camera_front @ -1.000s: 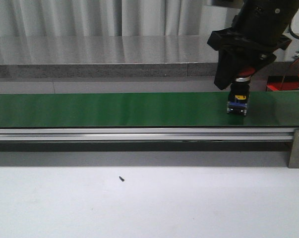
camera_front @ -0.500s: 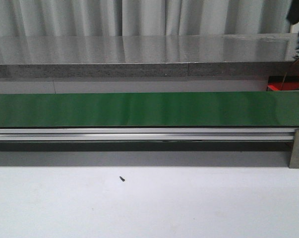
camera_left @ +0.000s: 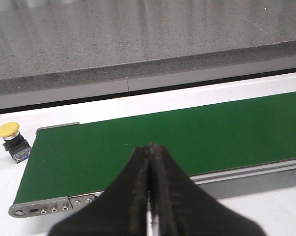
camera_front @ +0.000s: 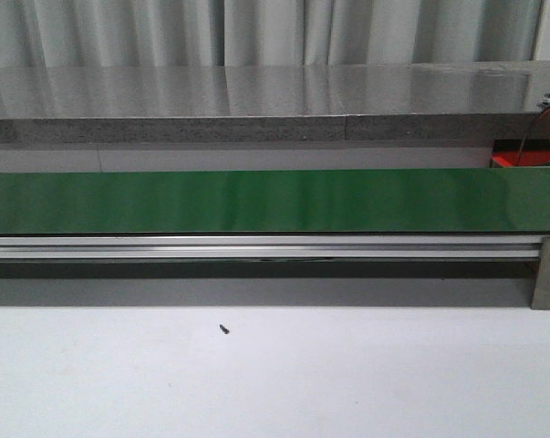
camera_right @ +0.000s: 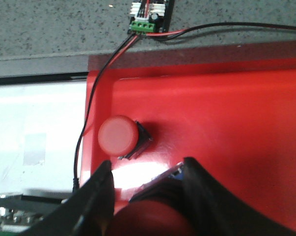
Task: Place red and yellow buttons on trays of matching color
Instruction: 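Lower the held red button into the red tray and open the right gripper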
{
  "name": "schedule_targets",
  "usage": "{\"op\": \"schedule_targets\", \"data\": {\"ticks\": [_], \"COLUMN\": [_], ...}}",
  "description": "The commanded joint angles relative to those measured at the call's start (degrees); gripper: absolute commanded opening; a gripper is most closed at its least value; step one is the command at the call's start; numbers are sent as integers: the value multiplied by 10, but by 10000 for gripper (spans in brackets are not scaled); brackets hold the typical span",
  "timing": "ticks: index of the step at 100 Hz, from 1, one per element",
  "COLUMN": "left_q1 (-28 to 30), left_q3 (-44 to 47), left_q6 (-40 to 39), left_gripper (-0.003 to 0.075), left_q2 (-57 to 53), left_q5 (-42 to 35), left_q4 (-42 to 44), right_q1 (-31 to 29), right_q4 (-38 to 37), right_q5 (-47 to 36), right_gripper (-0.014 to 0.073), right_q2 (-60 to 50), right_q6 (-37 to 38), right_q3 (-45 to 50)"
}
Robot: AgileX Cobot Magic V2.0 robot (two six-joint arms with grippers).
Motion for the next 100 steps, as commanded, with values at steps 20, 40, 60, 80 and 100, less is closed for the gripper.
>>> {"op": "schedule_targets", "data": {"ticks": [20,40,60,80,100], "left_q1": [-4,-4,-4,-4,-4], "left_q3": [-16,-16,-16,-16,-16], "left_q6": [1,1,1,1,1], "left_gripper": [-20,-20,-20,-20,-20], "left_q2": [3,3,3,3,3], "left_q5": [-44,-44,-45,-45,-45], "left_q4": [-10,-10,-10,-10,-10], "right_q1": [0,0,0,0,0], "right_q4": [32,32,47,48,48], "right_q5": [-46,-51,-47,-50,-47], "right_gripper": [157,157,157,305,549], "right_q2": [62,98,121,122,110], "right_q6": [-2,-2,-2,-2,-2], "right_q3": [-92,-92,-92,-92,-92]}}
